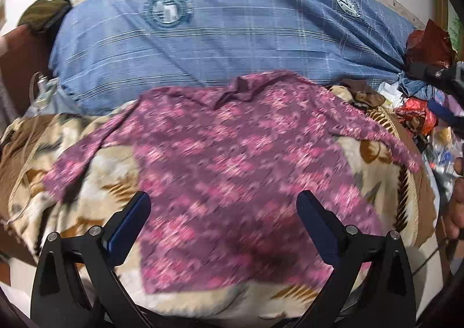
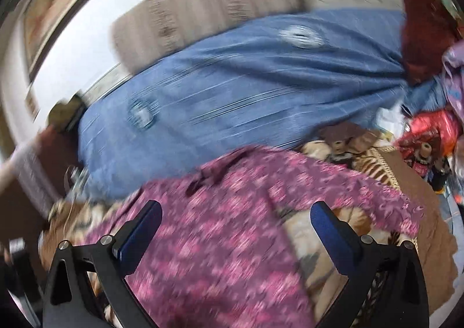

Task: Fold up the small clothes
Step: 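Reach the right gripper to the shirt's sleeve cuff and close on it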

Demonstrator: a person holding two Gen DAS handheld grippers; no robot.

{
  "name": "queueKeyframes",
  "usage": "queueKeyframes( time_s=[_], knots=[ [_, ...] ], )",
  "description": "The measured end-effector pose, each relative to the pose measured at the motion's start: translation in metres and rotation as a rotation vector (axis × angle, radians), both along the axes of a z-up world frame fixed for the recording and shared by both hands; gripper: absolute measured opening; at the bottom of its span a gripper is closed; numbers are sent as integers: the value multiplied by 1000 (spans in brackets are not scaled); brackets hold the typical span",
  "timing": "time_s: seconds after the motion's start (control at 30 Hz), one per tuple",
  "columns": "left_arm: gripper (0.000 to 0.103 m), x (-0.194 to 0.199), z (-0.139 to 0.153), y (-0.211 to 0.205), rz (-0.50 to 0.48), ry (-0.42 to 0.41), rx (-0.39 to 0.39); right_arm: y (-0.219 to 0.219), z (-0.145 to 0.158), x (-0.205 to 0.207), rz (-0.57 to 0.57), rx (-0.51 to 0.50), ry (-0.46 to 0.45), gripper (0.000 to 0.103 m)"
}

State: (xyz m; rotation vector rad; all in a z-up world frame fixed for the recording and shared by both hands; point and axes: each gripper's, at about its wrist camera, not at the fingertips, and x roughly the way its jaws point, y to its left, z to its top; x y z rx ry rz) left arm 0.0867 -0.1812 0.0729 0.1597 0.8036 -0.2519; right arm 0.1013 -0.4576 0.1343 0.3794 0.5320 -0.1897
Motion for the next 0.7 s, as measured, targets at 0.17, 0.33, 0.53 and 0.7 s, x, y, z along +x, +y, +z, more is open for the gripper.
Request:
queueKeyframes(
  time_s=[0.17,0.33,0.53,0.7],
  knots=[
    [101,30,-12,-58,-89,65,-54,-74,-41,-9,-163,48,12,101],
    [101,48,-41,-128,-176,173,-85,-158,-85,-30,-363,112,1,87],
    [101,51,-51,-190,-249,218,-105,-235,-136,-71,-625,287,74,79],
    [101,52,-56,-218,-275,245,-107,-255,-176,-68,-572,456,117,70]
  ],
)
